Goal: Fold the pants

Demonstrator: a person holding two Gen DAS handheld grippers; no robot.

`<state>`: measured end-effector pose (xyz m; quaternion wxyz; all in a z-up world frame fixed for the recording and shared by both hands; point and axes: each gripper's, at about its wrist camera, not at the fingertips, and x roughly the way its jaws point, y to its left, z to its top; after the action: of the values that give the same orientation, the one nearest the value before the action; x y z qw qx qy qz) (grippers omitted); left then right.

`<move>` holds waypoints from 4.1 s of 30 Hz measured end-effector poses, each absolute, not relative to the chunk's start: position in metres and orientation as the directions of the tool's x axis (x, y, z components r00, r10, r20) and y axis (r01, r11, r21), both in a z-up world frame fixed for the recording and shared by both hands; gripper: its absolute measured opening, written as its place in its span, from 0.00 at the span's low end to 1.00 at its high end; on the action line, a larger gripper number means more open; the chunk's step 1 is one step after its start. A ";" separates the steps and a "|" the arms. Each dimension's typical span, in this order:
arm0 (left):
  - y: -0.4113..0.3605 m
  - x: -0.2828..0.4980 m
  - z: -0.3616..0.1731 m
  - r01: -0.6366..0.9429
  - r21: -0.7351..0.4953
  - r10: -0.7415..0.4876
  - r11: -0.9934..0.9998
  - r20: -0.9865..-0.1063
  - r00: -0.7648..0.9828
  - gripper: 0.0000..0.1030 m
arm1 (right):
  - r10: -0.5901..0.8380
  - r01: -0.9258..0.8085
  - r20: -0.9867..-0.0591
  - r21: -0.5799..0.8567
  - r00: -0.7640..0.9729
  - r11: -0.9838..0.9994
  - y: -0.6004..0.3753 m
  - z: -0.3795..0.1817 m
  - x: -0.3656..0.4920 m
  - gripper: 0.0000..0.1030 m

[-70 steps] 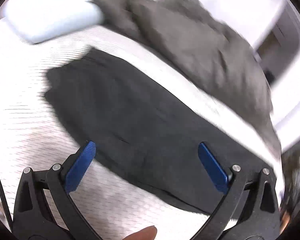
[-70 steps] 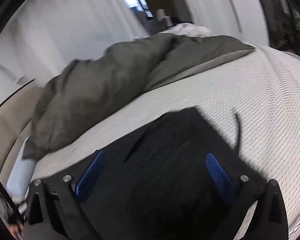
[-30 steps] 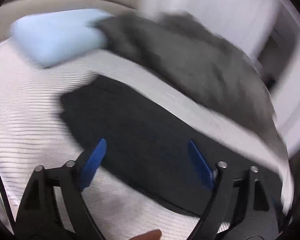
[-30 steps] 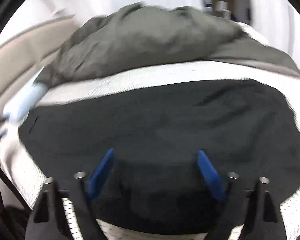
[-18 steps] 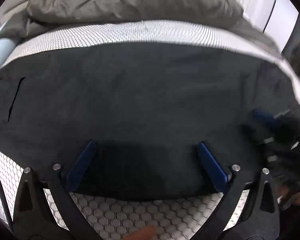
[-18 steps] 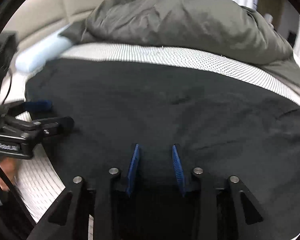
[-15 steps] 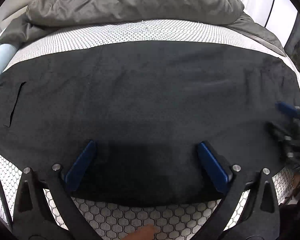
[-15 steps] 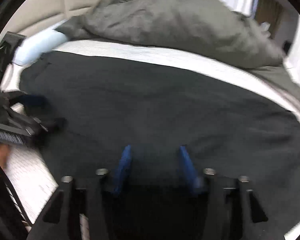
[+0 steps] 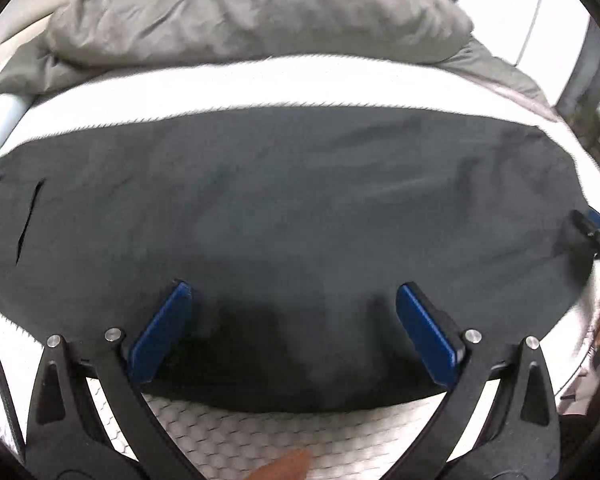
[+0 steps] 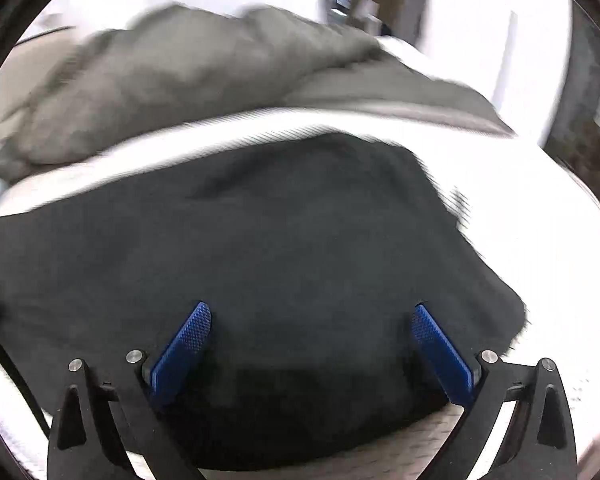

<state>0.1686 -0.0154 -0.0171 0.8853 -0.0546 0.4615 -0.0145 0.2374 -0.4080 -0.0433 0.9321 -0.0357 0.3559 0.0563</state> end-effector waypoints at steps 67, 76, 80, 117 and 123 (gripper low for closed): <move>0.025 0.313 -0.051 -0.046 -0.086 -0.061 0.995 -0.918 0.391 0.99 | 0.079 -0.335 -0.784 -0.170 0.616 0.927 -0.252 -0.048 0.345 0.99; 0.167 0.294 -0.041 -0.369 -0.010 0.159 0.929 -0.891 0.424 0.99 | 0.084 -0.319 -0.826 -0.119 0.557 0.940 -0.276 -0.066 0.347 0.99; 0.241 0.273 -0.045 -0.557 -0.029 0.233 0.830 -0.889 0.394 0.99 | 0.069 -0.315 -0.820 -0.140 0.569 0.939 -0.276 -0.065 0.341 0.99; 0.120 0.204 -0.046 -0.264 0.047 0.165 0.963 -0.880 0.446 0.99 | -0.256 0.050 -0.759 -0.283 0.599 0.958 -0.466 -0.059 0.247 1.00; 0.102 0.203 -0.024 -0.209 -0.021 0.094 0.978 -0.844 0.528 0.99 | -0.123 -0.105 -0.690 -0.278 0.713 0.955 -0.396 -0.023 0.251 1.00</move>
<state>0.2028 0.1020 -0.0242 0.8719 -0.0599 0.4782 0.0868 0.2506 -0.3956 -0.0230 0.9133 -0.1502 0.3786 -0.0050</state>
